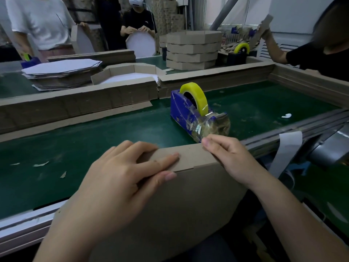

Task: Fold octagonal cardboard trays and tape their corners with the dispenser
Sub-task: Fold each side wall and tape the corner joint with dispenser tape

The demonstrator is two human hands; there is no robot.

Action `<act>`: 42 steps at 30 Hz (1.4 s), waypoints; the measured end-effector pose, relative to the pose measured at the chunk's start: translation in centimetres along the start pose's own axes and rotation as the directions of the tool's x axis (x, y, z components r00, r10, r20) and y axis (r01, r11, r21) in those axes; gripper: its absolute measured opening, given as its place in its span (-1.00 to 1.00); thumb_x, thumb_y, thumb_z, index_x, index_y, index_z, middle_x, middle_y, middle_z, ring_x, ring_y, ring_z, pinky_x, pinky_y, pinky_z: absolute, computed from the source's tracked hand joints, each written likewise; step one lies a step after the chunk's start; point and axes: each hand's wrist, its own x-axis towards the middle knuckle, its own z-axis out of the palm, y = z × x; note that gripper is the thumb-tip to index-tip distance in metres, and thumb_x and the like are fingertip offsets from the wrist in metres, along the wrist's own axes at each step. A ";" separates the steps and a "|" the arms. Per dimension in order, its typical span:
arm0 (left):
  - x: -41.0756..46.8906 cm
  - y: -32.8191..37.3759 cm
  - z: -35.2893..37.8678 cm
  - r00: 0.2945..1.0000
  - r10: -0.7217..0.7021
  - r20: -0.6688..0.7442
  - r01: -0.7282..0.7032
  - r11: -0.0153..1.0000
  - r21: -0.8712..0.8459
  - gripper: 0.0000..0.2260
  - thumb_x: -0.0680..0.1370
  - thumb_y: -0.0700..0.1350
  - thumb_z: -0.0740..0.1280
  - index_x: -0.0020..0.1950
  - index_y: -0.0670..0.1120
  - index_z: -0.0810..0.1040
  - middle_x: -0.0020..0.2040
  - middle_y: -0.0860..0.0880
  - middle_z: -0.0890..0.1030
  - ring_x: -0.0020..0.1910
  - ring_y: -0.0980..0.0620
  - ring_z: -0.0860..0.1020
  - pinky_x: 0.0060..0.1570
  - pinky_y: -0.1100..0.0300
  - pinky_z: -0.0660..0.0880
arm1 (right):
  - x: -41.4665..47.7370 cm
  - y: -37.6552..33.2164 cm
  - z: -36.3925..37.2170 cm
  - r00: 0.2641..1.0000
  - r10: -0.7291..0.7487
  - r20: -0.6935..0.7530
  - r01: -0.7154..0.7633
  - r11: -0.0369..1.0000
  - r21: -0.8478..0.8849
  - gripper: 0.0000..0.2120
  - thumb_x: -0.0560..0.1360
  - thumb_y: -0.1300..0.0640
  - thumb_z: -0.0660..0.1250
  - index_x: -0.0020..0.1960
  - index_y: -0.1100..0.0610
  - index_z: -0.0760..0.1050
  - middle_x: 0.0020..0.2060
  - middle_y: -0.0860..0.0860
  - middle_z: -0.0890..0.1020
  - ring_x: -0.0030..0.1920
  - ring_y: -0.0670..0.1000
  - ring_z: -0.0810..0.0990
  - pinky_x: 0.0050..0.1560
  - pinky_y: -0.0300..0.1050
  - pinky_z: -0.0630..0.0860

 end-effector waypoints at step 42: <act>0.1 0.5 0.6 0.998 -0.011 -0.057 0.013 1.000 0.022 -0.66 0.57 0.18 0.15 0.19 0.16 0.64 0.03 0.07 0.63 -0.11 -0.03 0.58 -0.24 0.02 0.53 | 6.7 1.6 -4.2 0.799 0.406 -0.443 -0.164 0.857 0.489 -0.64 0.45 0.31 0.35 -0.51 0.13 0.54 -0.51 -0.11 0.56 -0.51 -0.25 0.47 -0.27 -0.30 0.38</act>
